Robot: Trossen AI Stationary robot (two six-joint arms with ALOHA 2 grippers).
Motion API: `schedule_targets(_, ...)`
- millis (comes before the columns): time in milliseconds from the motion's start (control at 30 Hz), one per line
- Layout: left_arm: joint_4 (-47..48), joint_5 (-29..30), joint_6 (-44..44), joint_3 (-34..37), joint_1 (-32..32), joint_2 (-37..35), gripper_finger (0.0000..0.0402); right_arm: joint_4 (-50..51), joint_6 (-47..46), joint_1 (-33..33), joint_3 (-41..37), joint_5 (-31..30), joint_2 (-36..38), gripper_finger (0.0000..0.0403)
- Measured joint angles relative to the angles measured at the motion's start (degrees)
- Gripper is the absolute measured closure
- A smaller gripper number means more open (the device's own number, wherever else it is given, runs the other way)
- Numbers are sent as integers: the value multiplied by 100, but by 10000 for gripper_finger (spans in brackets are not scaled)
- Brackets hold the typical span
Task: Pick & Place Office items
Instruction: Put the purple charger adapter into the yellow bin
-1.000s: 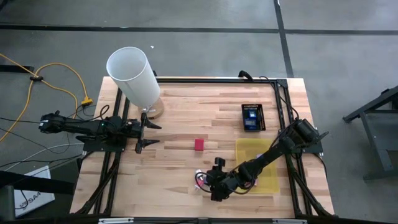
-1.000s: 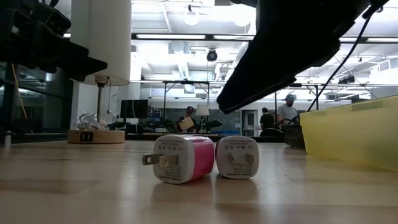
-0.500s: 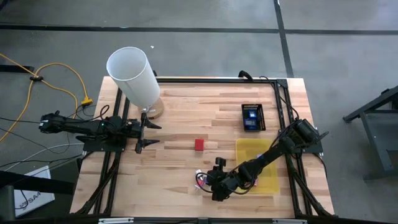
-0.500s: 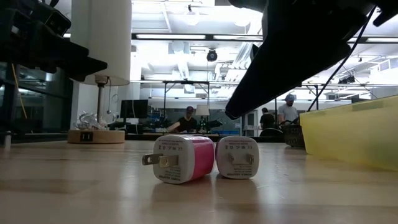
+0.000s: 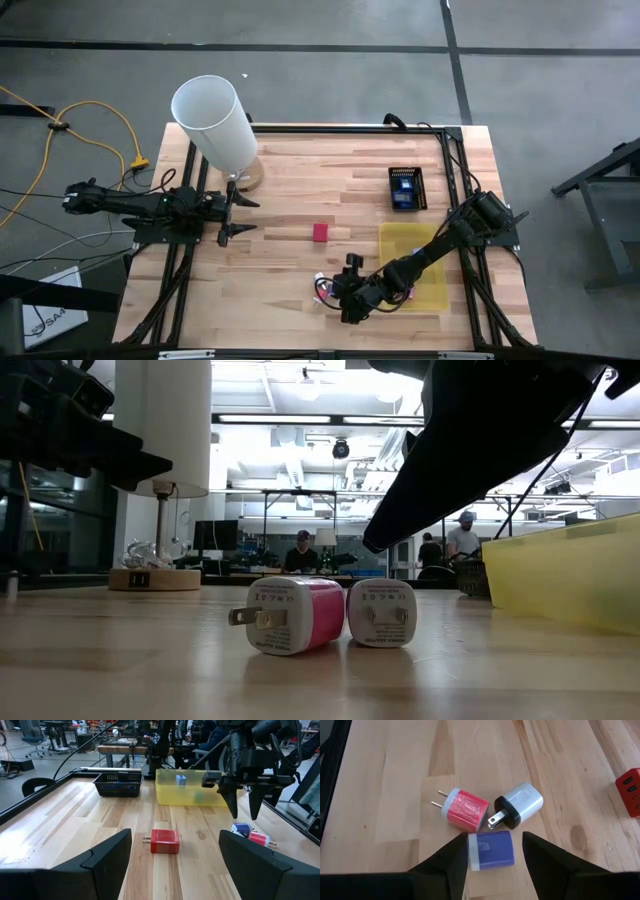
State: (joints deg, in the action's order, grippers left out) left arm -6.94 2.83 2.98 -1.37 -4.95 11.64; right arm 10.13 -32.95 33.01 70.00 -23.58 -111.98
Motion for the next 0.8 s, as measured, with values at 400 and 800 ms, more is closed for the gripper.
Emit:
schedule_targets(400, 0, 2, -2, 0, 0, -2, 109, -4, -8, -2, 0, 29, 0, 187)
schedule_targets(800, 0, 1, -2, 0, 0, 0, 109, 2, -4, -2, 0, 4, 0, 185)
